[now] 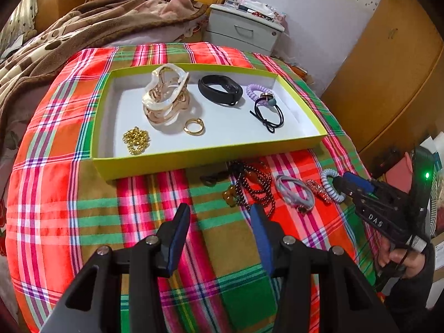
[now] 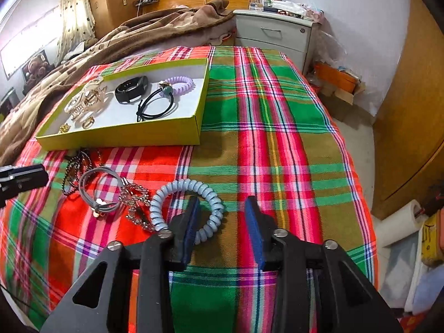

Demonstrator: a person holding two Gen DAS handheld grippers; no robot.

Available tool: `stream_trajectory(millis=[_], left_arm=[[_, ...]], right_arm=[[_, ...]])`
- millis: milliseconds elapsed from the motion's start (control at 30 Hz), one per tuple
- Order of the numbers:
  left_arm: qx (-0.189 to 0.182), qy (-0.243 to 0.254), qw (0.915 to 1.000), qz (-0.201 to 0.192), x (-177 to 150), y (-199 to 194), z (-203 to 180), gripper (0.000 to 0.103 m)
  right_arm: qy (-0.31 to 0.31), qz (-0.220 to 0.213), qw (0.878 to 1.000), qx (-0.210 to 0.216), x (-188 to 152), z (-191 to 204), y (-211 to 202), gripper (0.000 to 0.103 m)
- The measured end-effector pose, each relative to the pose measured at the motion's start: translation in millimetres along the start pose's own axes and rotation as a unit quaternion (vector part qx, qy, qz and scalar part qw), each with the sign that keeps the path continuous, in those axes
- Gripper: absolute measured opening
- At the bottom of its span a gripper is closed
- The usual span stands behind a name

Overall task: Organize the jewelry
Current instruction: 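Grasp the white-blue coil bracelet with the right gripper while the left grasps the dark beaded bracelet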

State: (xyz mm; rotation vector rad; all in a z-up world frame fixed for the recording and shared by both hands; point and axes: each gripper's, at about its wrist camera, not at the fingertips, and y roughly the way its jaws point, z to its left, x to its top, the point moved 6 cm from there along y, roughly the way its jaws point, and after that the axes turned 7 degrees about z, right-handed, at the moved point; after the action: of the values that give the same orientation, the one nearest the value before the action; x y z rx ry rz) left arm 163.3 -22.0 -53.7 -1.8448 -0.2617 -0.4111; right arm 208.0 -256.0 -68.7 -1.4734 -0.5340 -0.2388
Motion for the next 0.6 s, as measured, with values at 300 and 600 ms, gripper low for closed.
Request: stream_trajectory(millis=[300,600], left_arm=[[0.006,0.017,0.9998,0.010,10.8,13.3,-13.5,0.047],[0.049,0.045,0.9977,0.015,21.3,28.4,-24.6,0.047]], right_arm=[[0.018,-0.006,1.000,0.006,-1.9,-10.5,-2.7,0.011],[0.040,-0.022,0.999,0.009,-5.4,-25.2,-15.0,0.010]])
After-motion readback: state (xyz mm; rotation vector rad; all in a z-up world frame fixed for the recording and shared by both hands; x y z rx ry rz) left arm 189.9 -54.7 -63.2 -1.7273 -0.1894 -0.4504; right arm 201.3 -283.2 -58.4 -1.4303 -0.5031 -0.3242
